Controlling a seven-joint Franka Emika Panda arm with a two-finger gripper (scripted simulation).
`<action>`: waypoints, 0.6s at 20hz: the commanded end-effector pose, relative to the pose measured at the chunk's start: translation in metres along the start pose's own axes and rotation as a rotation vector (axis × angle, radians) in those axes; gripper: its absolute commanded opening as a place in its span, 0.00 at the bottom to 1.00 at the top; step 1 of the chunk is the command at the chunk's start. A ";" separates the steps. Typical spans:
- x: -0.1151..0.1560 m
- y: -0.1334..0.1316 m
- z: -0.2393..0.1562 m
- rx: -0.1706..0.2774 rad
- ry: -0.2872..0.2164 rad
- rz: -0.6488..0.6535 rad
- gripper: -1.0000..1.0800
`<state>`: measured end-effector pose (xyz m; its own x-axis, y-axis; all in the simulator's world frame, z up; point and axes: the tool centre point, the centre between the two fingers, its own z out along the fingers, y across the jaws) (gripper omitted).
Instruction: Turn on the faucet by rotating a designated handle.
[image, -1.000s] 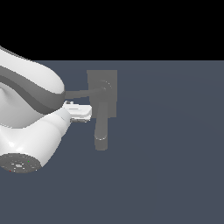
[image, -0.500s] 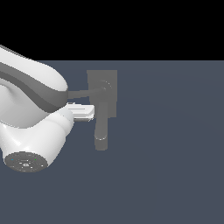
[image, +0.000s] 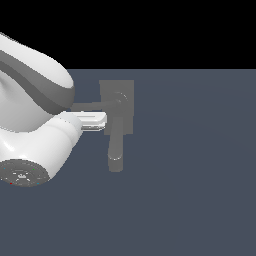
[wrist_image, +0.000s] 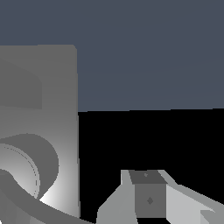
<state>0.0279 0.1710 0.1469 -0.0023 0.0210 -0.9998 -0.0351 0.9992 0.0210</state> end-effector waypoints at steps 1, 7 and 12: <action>-0.012 0.001 0.000 0.000 -0.002 0.001 0.00; -0.038 0.005 0.000 0.000 -0.002 0.001 0.00; -0.040 0.000 0.000 0.000 0.005 -0.001 0.00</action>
<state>0.0277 0.1723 0.1811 -0.0099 0.0187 -0.9998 -0.0358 0.9992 0.0190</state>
